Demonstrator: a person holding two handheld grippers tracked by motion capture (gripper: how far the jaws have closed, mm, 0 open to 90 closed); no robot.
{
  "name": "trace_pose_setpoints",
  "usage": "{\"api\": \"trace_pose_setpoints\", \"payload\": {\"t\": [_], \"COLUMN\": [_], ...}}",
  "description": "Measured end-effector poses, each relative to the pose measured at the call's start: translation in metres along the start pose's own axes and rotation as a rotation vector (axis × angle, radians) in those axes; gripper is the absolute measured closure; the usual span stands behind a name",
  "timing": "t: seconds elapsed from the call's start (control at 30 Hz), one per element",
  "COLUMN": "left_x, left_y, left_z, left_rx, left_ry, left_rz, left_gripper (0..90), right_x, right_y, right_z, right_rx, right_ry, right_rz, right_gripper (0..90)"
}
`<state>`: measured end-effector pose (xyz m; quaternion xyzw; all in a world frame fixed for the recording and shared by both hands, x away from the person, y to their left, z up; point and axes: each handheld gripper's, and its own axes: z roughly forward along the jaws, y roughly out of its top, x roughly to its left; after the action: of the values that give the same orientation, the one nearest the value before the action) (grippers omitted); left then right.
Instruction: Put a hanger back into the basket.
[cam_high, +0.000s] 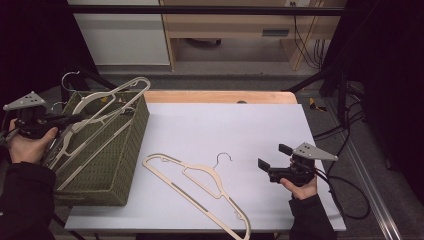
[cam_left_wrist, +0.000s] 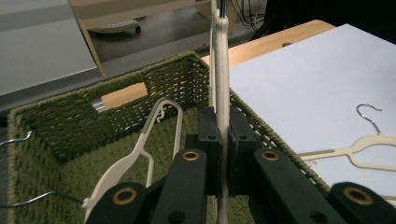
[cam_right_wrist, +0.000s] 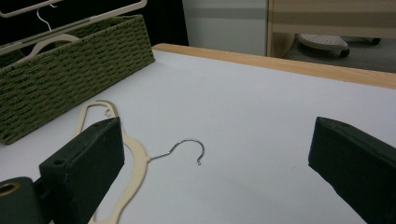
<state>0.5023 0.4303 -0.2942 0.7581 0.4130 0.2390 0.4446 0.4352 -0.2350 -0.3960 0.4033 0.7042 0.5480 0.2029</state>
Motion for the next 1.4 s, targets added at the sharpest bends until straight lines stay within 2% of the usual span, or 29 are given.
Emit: {"api": "trace_pose_setpoints", "payload": {"t": [0.17, 0.43, 0.53, 0.6, 0.77, 0.97, 1.4], "left_x": [0.009, 0.02, 0.022, 0.022, 0.019, 0.018, 0.019], "left_y": [-0.008, -0.023, -0.029, -0.033, -0.043, -0.058, -0.069], "left_z": [-0.005, -0.007, -0.005, -0.003, 0.008, 0.022, 0.036], "left_rx": [0.01, 0.03, 0.064, 0.082, 0.103, 0.144, 0.173], "left_ry": [0.01, 0.016, 0.021, 0.03, 0.015, 0.024, 0.081], "left_rz": [-0.001, -0.035, -0.035, -0.039, -0.058, -0.082, -0.149], "left_gripper": [86.1, 86.1, 86.1, 86.1, 86.1, 86.1, 84.9], "right_x": [0.0, 0.0, 0.0, 0.0, 0.0, 0.001, 0.001], "right_y": [0.0, -0.001, -0.001, -0.001, -0.001, -0.001, -0.001], "right_z": [0.0, 0.002, 0.002, 0.002, 0.002, 0.001, 0.001], "right_rx": [0.002, 0.008, 0.01, 0.01, 0.013, 0.004, 0.002], "right_ry": [0.003, -0.001, 0.002, 0.003, 0.005, 0.003, 0.002], "right_rz": [-0.001, 0.0, -0.004, -0.002, -0.001, 0.001, -0.001], "right_gripper": [3.7, 3.9, 3.9, 3.9, 3.8, 3.7, 3.8]}}
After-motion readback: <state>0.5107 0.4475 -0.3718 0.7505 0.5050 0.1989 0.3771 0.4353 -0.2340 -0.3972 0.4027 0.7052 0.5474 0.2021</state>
